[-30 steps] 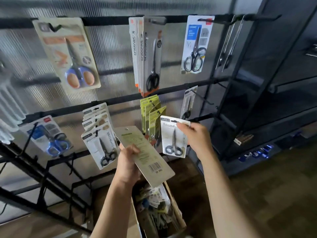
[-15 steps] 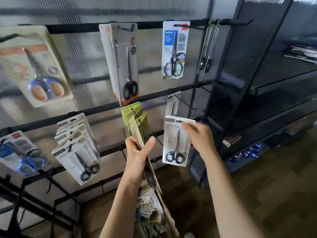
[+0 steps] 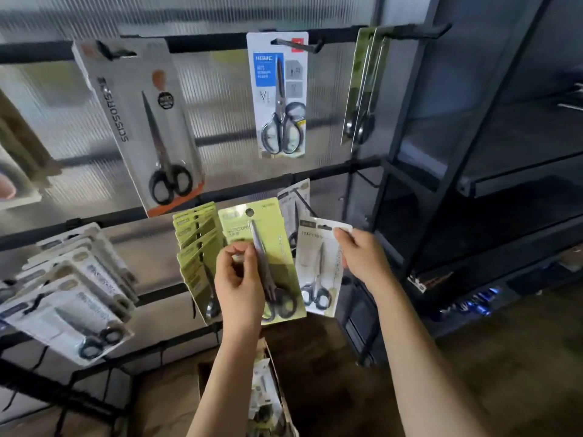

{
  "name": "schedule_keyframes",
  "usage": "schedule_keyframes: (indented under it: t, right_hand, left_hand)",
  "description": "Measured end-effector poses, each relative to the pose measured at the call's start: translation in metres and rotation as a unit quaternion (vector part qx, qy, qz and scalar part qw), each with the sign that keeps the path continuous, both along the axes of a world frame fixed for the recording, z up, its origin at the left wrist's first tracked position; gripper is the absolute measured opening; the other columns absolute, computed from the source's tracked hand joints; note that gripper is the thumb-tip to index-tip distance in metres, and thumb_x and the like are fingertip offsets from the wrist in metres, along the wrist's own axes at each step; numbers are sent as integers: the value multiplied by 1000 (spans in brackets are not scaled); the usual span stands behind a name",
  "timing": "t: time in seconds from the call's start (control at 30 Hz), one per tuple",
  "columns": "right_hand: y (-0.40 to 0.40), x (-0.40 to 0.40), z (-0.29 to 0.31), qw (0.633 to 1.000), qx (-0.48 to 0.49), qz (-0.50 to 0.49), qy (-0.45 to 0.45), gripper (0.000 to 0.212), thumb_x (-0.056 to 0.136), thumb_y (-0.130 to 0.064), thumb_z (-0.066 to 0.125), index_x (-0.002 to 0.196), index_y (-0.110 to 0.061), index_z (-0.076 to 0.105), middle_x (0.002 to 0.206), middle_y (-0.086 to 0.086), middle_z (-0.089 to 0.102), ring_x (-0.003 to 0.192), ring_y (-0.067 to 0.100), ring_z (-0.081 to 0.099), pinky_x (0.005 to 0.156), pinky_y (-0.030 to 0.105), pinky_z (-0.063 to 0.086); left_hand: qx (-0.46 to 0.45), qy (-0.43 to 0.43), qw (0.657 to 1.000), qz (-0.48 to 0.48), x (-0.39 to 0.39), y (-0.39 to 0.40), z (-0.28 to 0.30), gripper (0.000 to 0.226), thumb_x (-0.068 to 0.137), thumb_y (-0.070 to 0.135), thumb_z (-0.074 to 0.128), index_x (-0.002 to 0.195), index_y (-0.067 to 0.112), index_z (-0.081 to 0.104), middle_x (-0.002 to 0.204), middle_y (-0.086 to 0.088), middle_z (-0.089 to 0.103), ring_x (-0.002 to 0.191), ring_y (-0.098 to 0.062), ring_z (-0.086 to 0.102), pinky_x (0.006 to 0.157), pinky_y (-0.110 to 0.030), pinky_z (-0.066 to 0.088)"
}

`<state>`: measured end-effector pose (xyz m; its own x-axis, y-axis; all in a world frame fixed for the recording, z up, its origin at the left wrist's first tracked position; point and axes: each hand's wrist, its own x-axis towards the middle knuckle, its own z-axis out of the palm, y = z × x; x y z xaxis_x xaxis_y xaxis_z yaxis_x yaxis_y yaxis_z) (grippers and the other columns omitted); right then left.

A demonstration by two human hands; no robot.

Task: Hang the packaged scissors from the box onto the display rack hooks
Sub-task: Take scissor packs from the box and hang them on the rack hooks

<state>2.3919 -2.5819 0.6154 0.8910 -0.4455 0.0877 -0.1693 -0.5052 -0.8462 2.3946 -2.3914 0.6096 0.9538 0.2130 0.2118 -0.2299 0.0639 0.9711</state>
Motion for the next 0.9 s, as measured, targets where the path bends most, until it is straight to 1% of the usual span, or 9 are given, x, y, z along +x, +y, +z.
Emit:
schedule_keyframes:
  t: [0.1, 0.23, 0.3, 0.37, 0.5, 0.63, 0.77, 0.83, 0.9]
  right_hand:
    - [-13, 5, -5, 1000, 0, 16, 17, 41, 98, -37, 44, 71, -8, 54, 55, 3, 56, 56, 17, 55, 64, 32, 43]
    - [-25, 12, -7, 998, -1, 49, 32, 41, 98, -39, 43, 79, -6, 57, 58, 3, 57, 59, 16, 57, 64, 31, 44]
    - [-28, 17, -6, 997, -14, 68, 38, 40, 98, -38, 42, 81, -5, 57, 59, 3, 57, 55, 12, 55, 57, 27, 41]
    - [-29, 24, -7, 995, -27, 85, 43, 41, 98, -38, 42, 82, -4, 56, 59, 3, 57, 52, 10, 53, 52, 23, 37]
    - [-30, 40, -13, 993, -3, 104, 52, 35, 99, -37, 42, 81, -11, 56, 60, 1, 56, 53, 9, 52, 52, 20, 38]
    - [-32, 64, -16, 991, 0, 127, 48, 29, 100, -37, 40, 85, -18, 56, 63, -2, 54, 53, 7, 51, 50, 21, 36]
    - [-31, 94, -19, 992, -1, 120, 28, 30, 100, -35, 42, 99, -12, 61, 71, 1, 59, 56, 8, 53, 48, 19, 39]
    - [-29, 109, -21, 993, -13, 115, 17, 33, 100, -33, 42, 102, -6, 61, 81, 5, 62, 63, 14, 55, 53, 22, 42]
    - [-27, 121, -21, 992, -39, 116, 14, 31, 100, -31, 42, 97, -5, 59, 84, 5, 61, 71, 17, 53, 51, 17, 37]
  left_hand:
    - [6, -27, 999, 18, 4, -10, -1, 28, 94, 13, 55, 96, 40, 51, 91, -4, 56, 79, -14, 55, 76, -35, 48]
    - [-21, -36, 999, 34, 4, -27, 2, 31, 93, 5, 54, 100, 34, 44, 76, 4, 48, 65, 0, 50, 64, -11, 43]
    - [-26, -27, 998, 44, 6, -32, 1, 31, 92, 7, 56, 104, 33, 43, 73, 5, 47, 61, 3, 48, 61, -11, 42]
    - [-16, -14, 998, 58, 10, -34, -2, 28, 92, 12, 58, 109, 31, 48, 75, 7, 51, 65, 2, 49, 65, -16, 44]
    - [2, -5, 998, 64, 14, -32, -5, 11, 94, 15, 56, 92, 23, 63, 83, 5, 65, 77, -10, 57, 72, -30, 48]
    - [5, 3, 996, 92, 18, -31, -7, 16, 95, 15, 54, 82, 24, 59, 79, 5, 61, 75, -10, 53, 70, -24, 43]
    - [-1, 12, 994, 113, 24, -29, -11, 13, 95, 16, 53, 84, 22, 58, 80, 5, 61, 75, -7, 54, 72, -24, 44]
    - [-1, 8, 993, 120, 25, -26, -12, 14, 95, 15, 53, 84, 21, 58, 78, 7, 60, 72, -2, 52, 70, -17, 43]
    - [7, 2, 992, 125, 26, -23, -11, 15, 95, 14, 53, 81, 19, 55, 74, 6, 56, 65, 1, 48, 63, -10, 41]
